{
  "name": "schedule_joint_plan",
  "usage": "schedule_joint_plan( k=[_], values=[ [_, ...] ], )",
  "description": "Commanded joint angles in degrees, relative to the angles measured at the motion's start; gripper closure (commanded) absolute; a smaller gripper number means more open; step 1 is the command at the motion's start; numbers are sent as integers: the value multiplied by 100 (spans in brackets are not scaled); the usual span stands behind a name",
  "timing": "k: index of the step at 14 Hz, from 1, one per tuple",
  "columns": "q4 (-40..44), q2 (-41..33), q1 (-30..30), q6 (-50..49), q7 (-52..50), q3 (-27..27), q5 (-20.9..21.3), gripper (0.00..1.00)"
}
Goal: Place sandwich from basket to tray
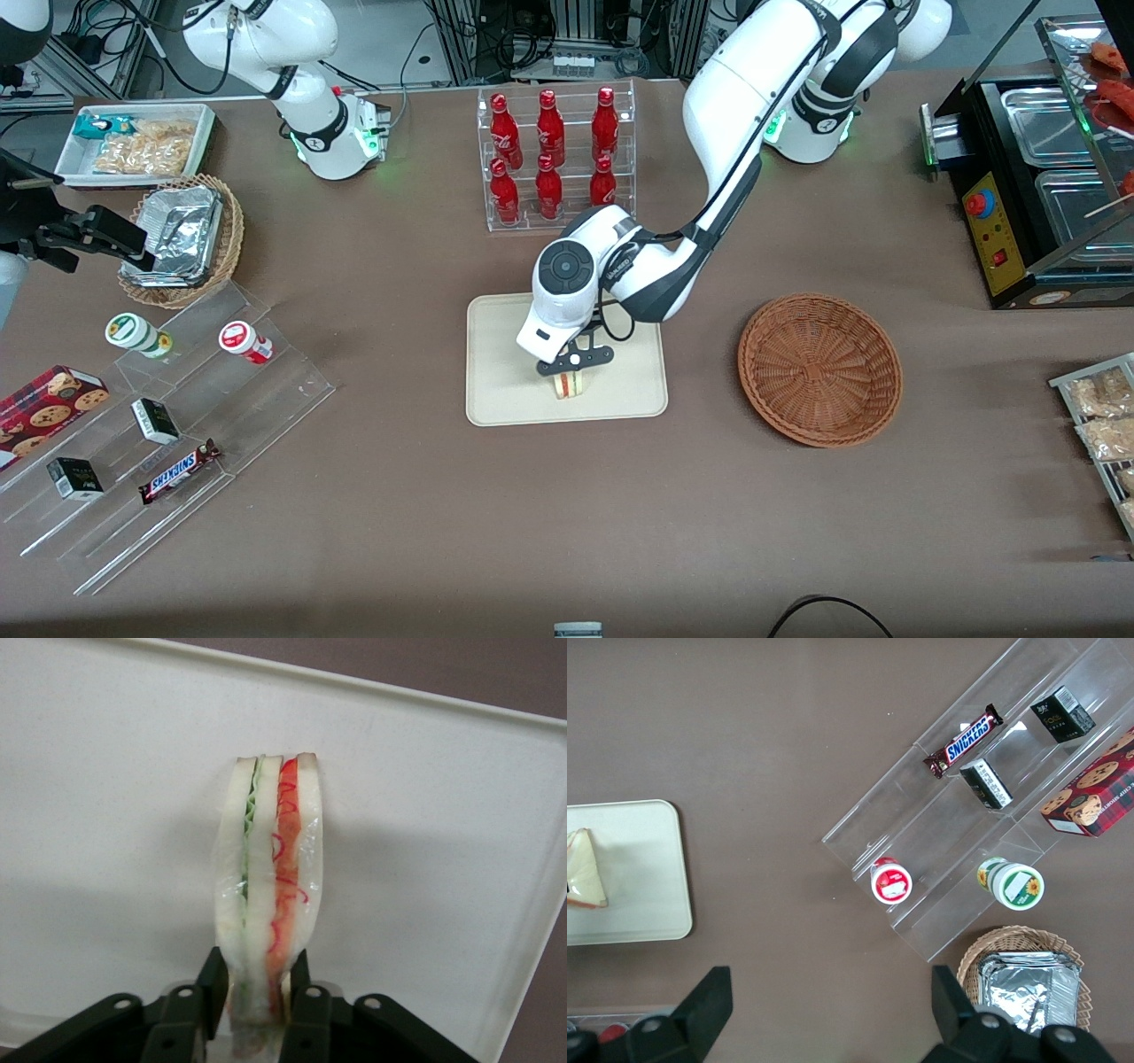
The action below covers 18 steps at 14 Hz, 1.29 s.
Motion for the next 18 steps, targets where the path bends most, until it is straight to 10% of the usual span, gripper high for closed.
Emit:
schedule_joint_plan(
  k=[1, 18],
  values=[
    [171, -6, -55, -79, 47, 19, -5, 0],
    [-320, -1851, 612, -2794, 100, 370, 443, 0]
  ],
)
